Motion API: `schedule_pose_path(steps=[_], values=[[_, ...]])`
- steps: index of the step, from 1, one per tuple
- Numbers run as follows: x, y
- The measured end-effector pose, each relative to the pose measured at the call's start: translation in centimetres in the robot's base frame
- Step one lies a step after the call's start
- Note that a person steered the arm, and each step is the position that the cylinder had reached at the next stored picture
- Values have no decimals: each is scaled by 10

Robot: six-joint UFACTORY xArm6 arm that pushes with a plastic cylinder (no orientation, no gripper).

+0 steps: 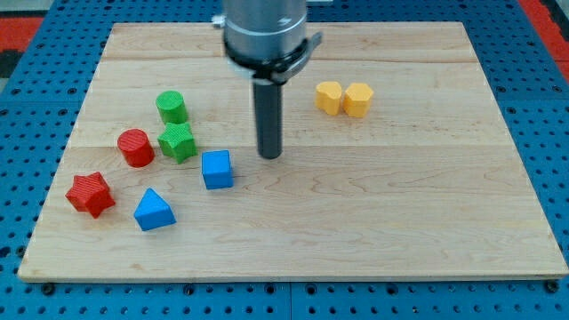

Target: Slightly move the green circle to the left side

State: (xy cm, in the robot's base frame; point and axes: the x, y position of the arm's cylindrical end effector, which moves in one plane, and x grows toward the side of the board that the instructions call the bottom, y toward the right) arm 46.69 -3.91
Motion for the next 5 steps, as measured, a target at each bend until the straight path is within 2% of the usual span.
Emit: schedule_pose_path(steps=[1, 3, 4, 5], values=[[4, -54], [-26, -39], [-65, -56], [-139, -57]])
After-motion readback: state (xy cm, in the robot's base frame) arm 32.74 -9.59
